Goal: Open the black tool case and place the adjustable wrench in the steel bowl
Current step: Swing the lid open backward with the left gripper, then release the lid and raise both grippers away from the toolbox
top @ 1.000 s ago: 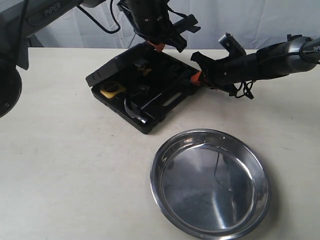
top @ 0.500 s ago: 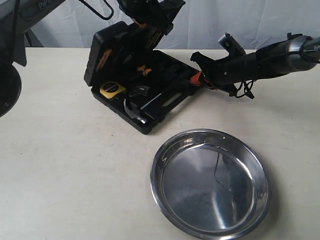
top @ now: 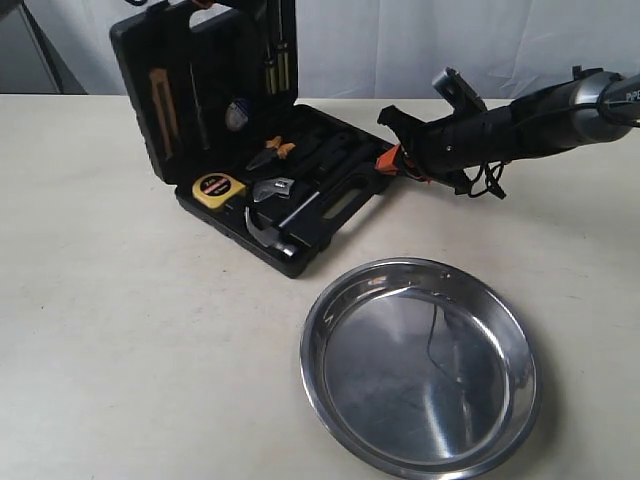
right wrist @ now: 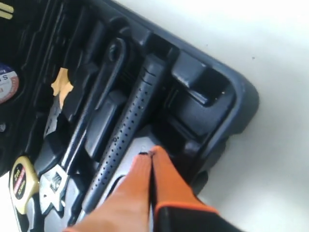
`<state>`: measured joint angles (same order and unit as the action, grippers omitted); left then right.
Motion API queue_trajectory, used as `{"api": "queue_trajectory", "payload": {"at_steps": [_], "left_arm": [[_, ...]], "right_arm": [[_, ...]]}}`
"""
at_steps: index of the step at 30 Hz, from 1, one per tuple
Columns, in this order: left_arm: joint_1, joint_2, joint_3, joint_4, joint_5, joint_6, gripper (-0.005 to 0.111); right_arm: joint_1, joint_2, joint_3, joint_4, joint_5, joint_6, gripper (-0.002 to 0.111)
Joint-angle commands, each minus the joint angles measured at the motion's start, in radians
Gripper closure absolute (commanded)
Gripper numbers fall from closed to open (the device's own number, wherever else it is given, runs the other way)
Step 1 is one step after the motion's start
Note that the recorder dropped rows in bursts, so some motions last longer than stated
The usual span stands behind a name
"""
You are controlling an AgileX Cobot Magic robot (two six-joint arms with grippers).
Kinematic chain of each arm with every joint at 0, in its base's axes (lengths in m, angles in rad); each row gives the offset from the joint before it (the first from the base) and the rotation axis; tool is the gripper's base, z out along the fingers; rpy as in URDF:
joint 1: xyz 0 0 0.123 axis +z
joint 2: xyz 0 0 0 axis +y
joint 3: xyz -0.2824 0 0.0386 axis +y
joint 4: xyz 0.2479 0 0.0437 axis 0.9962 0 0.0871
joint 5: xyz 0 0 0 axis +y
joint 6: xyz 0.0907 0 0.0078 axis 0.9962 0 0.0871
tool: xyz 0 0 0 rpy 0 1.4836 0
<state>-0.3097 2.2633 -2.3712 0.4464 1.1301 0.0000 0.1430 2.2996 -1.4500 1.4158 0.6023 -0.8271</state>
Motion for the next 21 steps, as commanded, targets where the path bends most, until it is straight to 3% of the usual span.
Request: {"api": "queue_trajectory", "payload": {"at_steps": [1,12,19,21], "left_arm": [[0.06,0.005,0.007,-0.01,0.058,-0.026,0.107],[0.122,0.005,0.007,-0.002,0.049,-0.026,0.107],[0.128,0.005,0.007,-0.165,0.008,-0.062,0.107],[0.128,0.005,0.007,-0.212,-0.01,-0.079,0.107]], "right_arm": [[-0.001,0.021,0.018,-0.084,-0.014,-0.002,0.109],[-0.001,0.021,0.018,-0.088,-0.012,-0.002,0.109],[-0.003,0.021,-0.005,-0.102,0.005,0.0,0.109],[-0.003,0.008,-0.062,-0.207,0.051,0.068,0.109]]}}
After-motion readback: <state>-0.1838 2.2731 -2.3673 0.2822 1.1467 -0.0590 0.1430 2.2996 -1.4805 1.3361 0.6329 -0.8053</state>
